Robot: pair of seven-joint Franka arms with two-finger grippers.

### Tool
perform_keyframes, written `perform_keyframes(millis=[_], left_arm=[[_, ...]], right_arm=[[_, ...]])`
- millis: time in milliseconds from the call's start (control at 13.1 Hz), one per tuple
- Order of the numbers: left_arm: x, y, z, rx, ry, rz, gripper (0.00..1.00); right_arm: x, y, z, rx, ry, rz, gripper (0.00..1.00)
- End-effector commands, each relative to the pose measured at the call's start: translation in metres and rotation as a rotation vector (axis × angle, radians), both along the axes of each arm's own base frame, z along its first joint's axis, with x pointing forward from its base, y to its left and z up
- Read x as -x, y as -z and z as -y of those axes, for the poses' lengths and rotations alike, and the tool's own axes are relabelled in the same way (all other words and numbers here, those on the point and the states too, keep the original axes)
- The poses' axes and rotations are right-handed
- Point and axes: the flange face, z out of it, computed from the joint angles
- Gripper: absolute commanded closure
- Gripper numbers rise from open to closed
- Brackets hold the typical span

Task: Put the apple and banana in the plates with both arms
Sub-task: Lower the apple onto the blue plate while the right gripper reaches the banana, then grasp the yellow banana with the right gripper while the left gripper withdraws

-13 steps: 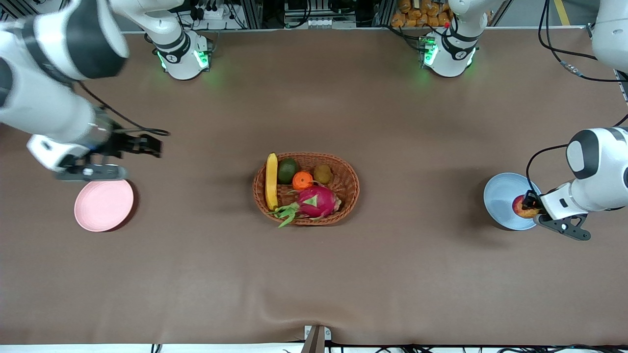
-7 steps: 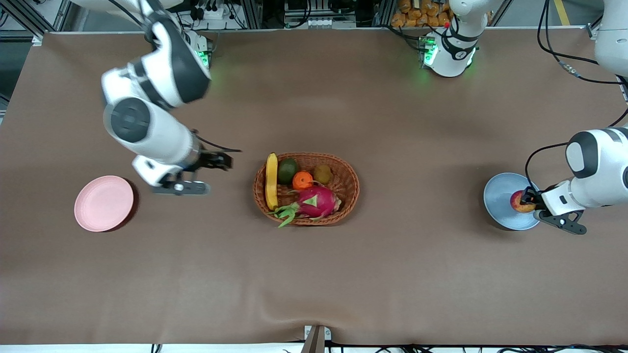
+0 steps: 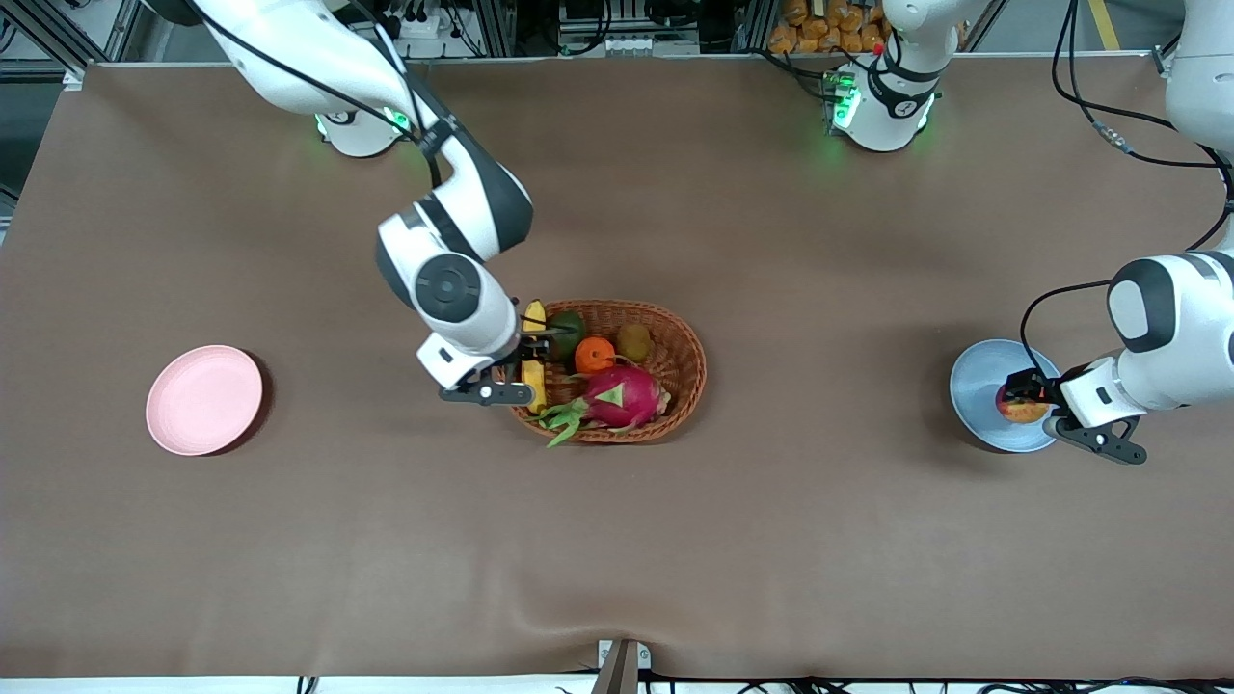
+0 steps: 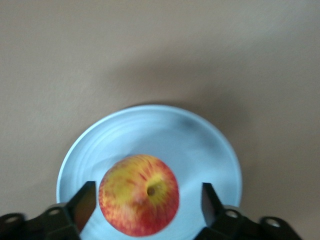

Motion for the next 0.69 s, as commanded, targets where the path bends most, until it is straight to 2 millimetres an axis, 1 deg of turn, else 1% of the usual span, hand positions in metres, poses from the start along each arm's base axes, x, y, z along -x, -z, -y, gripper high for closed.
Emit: perform_keyframes(millis=[0,77,153,230,306,383,612], left_arm=[[-0.002,-0.075,0.037,0.012,-0.070,-0.008,0.00],[-0.004,-0.101,0.057,0.010,-0.108,-0.016,0.00],[-0.004,-0.126,0.078,0.006,-0.153,-0.020,0.00],[0.002,-0.149,0.092,-0.013,-0.216,-0.033,0.00],[0.007,-0.174,0.111,-0.025,-0.254,-0.018,0.00],[0.016,-0.207,0.135,-0.045,-0.291,0.018,0.00],[0.043,-0.277,0.165,-0.102,-0.339,0.048,0.00]], right_arm=[[0.003,0.024,-0.008,0.039,0.034,0.008,0.24],[0.003,0.031,-0.007,0.046,0.040,-0.001,0.24],[0.005,0.036,-0.008,0.052,0.038,-0.003,0.28],[0.004,0.038,-0.007,0.054,0.044,-0.006,0.31],[0.005,0.042,-0.008,0.057,0.056,-0.010,0.31],[0.006,0.042,-0.009,0.058,0.063,-0.010,0.30],[0.008,0.052,-0.012,0.059,0.061,-0.016,0.30]])
